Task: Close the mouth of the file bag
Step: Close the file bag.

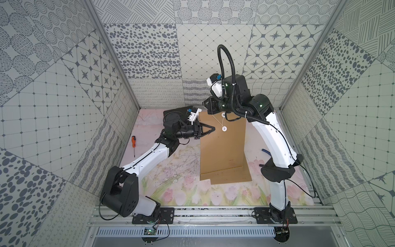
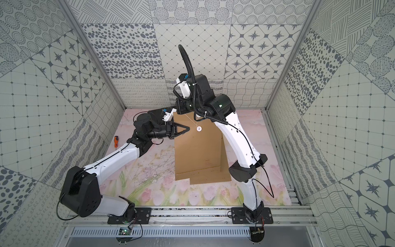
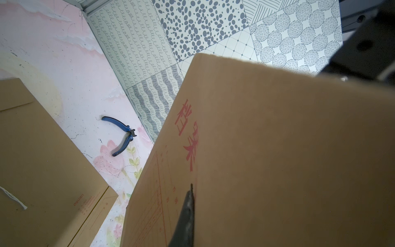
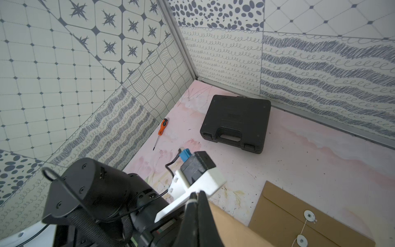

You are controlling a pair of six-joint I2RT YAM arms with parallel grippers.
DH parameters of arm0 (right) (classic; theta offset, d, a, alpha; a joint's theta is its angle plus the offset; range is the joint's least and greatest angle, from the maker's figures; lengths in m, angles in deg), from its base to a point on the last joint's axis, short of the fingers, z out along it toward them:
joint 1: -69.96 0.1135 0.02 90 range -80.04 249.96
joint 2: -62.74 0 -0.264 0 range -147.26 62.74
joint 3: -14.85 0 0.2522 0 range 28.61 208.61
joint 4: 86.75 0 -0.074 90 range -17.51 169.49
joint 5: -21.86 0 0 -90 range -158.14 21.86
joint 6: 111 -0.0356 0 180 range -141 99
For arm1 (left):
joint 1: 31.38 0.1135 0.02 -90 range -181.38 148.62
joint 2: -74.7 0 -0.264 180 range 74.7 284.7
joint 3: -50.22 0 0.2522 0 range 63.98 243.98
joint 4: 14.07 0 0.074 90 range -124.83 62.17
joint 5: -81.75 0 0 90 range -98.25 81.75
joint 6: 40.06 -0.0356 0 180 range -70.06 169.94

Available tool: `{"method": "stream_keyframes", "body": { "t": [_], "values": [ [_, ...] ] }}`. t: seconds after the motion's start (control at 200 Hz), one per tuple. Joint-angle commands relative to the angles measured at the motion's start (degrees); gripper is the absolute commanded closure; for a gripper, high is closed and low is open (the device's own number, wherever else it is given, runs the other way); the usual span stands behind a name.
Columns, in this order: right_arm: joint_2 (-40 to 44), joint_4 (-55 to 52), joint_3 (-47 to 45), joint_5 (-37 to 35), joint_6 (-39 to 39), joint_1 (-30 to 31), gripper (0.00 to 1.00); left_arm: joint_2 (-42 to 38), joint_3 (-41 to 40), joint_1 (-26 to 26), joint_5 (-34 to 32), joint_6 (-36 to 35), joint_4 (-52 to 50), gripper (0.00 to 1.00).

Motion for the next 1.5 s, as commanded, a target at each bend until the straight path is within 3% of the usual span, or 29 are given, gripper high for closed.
{"method": "stream_keyframes", "body": {
  "t": [0.0, 0.205, 0.435, 0.575, 0.861, 1.156, 1.496],
  "values": [
    [1.57, 2.71, -1.64, 1.81, -0.33, 2.21, 1.0, 1.41, 1.7, 0.53, -0.02, 1.0, 5.09, 1.0],
    [7.03, 7.59, -11.95, 3.17, -1.12, 4.64, 1.0, 2.27, 3.43, 1.92, 0.22, 1.61, 5.71, 1.0],
    [18.16, 22.54, -36.94, 5.53, -4.48, 5.11, 1.0, 2.73, 3.96, 4.05, -0.84, 7.55, 12.82, 1.0],
    [23.58, 27.75, -46.21, 6.65, -6.59, 5.06, 1.0, 2.38, 4.61, 5.49, -0.59, 7.81, 12.72, 1.0],
    [30.51, 28.56, -54.36, 3.11, -7.2, 5.05, 1.0, 1.33, 7.25, 6.57, -0.51, 5.42, 9.2, 1.0],
    [36.0, 33.11, -65.73, 3.58, -11.47, 3.69, 1.0, 0.05, 12.07, 6.61, -0.59, 2.14, 3.75, 1.0],
    [39.43, 35.61, -72.05, 4.11, -14.23, 0.96, 1.0, -0.57, 13.32, 6.6, -0.35, 1.1, 2.26, 1.0]
  ]
}}
